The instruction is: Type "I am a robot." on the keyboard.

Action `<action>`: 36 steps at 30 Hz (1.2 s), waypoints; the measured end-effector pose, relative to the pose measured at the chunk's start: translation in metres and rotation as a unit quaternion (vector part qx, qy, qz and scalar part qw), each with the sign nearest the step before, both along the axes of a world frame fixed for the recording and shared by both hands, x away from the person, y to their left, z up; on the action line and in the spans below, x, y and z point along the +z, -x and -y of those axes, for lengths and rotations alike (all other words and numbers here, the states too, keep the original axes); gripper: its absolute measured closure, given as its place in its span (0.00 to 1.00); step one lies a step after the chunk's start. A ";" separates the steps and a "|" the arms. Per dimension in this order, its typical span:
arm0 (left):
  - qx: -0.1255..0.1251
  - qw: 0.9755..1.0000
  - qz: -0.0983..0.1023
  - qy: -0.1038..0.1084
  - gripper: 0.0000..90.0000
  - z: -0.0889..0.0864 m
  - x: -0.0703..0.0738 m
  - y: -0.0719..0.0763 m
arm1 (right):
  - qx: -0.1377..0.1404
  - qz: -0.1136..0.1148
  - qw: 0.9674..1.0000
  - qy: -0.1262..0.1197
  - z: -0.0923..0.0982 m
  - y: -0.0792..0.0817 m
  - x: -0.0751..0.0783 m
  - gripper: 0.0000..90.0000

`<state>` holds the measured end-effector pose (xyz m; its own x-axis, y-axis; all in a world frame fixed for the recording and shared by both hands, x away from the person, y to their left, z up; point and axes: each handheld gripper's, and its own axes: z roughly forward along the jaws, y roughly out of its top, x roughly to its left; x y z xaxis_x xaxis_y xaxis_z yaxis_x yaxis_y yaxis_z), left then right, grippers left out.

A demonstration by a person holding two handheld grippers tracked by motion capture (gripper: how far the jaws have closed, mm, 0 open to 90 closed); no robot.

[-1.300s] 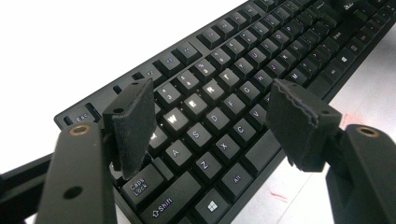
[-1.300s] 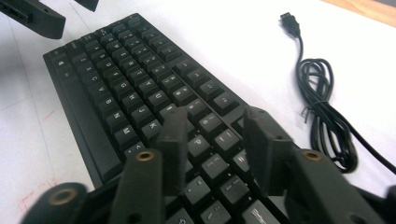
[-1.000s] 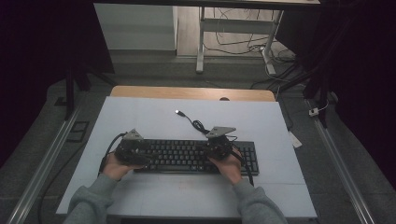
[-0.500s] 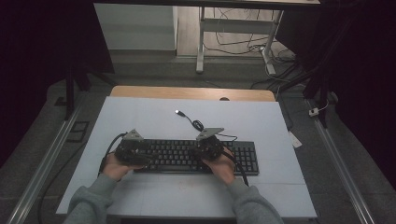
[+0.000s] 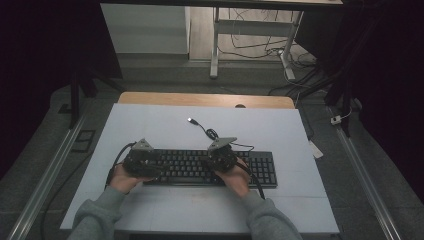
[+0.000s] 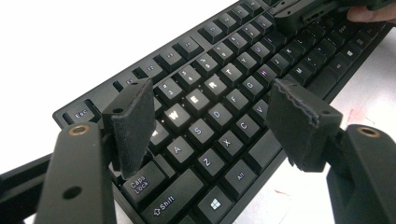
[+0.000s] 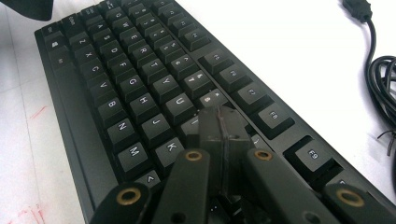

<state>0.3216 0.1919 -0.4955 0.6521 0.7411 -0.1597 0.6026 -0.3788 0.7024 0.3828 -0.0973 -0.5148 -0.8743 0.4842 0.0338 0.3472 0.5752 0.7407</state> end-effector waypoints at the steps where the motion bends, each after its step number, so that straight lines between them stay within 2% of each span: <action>1: 0.000 1.000 0.000 0.001 0.36 0.000 0.000 0.000 | 0.000 0.000 1.000 0.000 0.000 0.000 0.000 1.00; 4: 0.001 1.000 0.001 0.000 0.36 0.000 0.000 0.000 | 0.000 0.003 1.000 0.011 -0.001 0.001 -0.002 1.00; 9: 0.000 1.000 0.001 -0.001 0.36 0.000 0.000 0.000 | -0.001 0.004 1.000 0.008 0.000 0.001 -0.001 1.00; 16: 0.003 1.000 0.002 0.002 0.36 -0.002 0.001 0.000 | -0.004 0.011 1.000 -0.024 0.006 0.002 0.009 1.00; 23: 0.005 1.000 0.003 0.001 0.36 -0.003 0.001 0.001 | -0.009 0.009 0.999 -0.042 0.020 0.009 0.018 1.00; 30: 0.006 1.000 0.003 0.000 0.36 -0.003 0.001 0.001 | -0.022 0.009 0.999 -0.037 0.041 0.017 0.018 1.00; 32: 0.007 1.000 0.003 0.000 0.36 -0.002 0.001 0.001 | -0.023 0.007 0.999 -0.038 0.047 0.019 0.017 0.93; 36: 0.007 1.000 0.003 0.000 0.36 -0.003 0.001 0.001 | -0.034 0.012 0.998 -0.045 0.058 0.025 0.016 0.71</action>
